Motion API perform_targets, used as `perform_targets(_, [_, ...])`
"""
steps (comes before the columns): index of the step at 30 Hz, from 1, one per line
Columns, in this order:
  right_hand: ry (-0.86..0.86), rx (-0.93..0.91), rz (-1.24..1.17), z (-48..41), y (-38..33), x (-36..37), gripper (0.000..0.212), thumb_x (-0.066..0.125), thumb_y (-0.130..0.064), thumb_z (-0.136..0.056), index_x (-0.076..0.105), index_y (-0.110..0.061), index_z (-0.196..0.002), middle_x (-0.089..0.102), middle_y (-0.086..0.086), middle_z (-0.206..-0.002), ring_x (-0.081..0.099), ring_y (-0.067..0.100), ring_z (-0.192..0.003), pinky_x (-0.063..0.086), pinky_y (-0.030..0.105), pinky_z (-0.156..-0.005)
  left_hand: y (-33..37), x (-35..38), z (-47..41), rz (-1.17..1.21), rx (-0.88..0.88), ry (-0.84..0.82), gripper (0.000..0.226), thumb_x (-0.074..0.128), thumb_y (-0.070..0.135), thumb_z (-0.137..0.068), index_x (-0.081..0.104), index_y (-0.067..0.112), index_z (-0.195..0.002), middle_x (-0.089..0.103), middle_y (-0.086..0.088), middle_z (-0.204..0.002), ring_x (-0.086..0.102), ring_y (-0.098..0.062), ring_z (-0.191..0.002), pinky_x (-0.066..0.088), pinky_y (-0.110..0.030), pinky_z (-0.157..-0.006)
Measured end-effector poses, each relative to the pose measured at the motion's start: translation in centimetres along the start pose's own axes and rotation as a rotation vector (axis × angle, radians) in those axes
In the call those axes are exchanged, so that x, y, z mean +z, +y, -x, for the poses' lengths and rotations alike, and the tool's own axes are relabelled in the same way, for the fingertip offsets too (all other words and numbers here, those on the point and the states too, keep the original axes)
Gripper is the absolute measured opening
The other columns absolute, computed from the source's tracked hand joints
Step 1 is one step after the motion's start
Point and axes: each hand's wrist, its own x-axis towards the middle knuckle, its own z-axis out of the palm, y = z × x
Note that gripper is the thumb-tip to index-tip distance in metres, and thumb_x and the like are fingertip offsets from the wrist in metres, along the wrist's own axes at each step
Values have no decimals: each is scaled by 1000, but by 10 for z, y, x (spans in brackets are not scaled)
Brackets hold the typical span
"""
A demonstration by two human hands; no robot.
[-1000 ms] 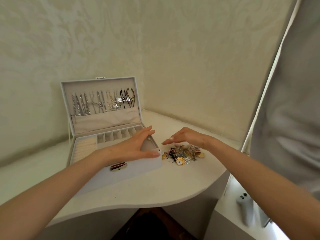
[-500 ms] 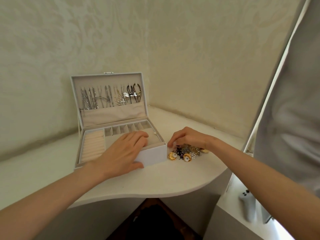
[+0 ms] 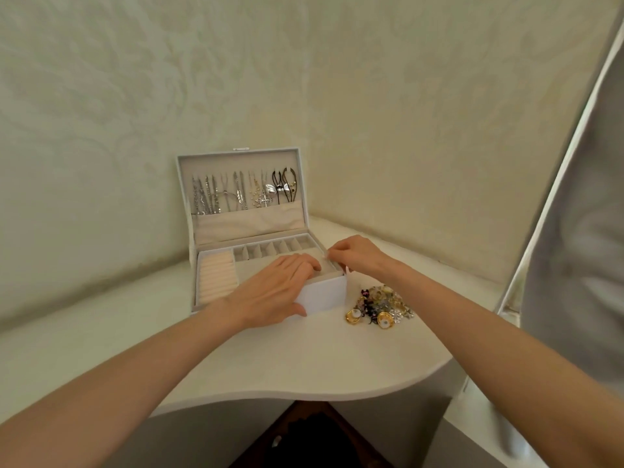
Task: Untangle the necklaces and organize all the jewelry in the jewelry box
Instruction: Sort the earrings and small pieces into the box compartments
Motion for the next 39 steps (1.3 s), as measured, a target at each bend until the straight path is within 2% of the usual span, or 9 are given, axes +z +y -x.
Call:
perform_targets(3, [9, 8, -18, -9, 9, -8, 26, 55, -25, -88, 72, -6, -94, 70, 11, -89, 55, 15, -75, 47, 37, -79, -7, 8, -16, 10, -24, -11, 61, 77, 26, -70, 47, 3, -117, 50, -11, -125, 51, -27, -114, 26, -25, -97])
perform_targets(8, [42, 21, -167, -12, 28, -20, 21, 58, -28, -90, 70, -15, -80, 64, -3, -73, 56, 7, -70, 42, 20, -69, -17, 20, -42, 30, -48, -7, 59, 72, 28, -77, 42, 5, -122, 44, -8, -131, 44, -23, -118, 27, -25, -98])
perform_targets(11, [83, 20, -251, -6, 52, -26, 28, 55, -34, -93, 72, -14, -85, 71, -2, -82, 63, 10, -80, 44, 23, -76, -19, 25, -55, 21, -44, -21, 59, 71, 30, -79, 40, 5, -124, 42, -8, -132, 42, -22, -119, 27, -24, -98])
perform_targets(19, [170, -6, -558, 44, 115, -51, 37, 44, -25, -98, 72, -1, -92, 74, 12, -93, 69, 25, -93, 50, 34, -91, -7, 38, -90, 47, -1, -6, 64, 72, 31, -79, 38, 7, -127, 41, -6, -133, 41, -20, -120, 26, -23, -100])
perform_targets(25, [178, 36, -492, 53, 116, -40, 35, 47, -32, -96, 76, -15, -90, 74, -1, -99, 65, 26, -99, 48, 39, -97, 3, 40, -104, -23, 9, 49, 61, 74, 40, -74, 45, 9, -118, 49, -5, -120, 47, -22, -110, 30, -28, -93])
perform_targets(28, [195, 60, -430, 53, 111, -29, 35, 46, -34, -97, 77, -25, -84, 73, -8, -97, 63, 23, -93, 49, 31, -84, 11, 46, -84, -29, -37, 212, 53, 77, 24, -69, 53, 8, -113, 56, -8, -115, 52, -26, -107, 30, -29, -95])
perform_targets(32, [209, 82, -388, 57, 101, -23, 32, 46, -32, -96, 76, -26, -86, 70, -8, -100, 62, 11, -94, 46, 25, -82, 28, 59, -51, 159, -16, 356, 32, 59, 4, -77, 55, 9, -109, 58, -5, -115, 48, -21, -109, 37, -32, -94])
perform_targets(35, [195, 75, -397, 58, 96, -20, 33, 44, -32, -97, 75, -23, -91, 70, -8, -103, 63, 10, -98, 47, 26, -89, 31, 58, -39, 287, -48, 363, 22, 48, 18, -90, 57, 10, -110, 57, -2, -116, 47, -16, -111, 33, -25, -100])
perform_targets(39, [154, 29, -383, 60, 85, -7, 37, 41, -38, -99, 73, -19, -97, 70, -7, -105, 62, 9, -102, 44, 27, -96, 36, 53, -30, 242, -25, 284, 35, 40, 41, -96, 59, 15, -111, 59, 5, -118, 49, -13, -114, 28, -26, -102])
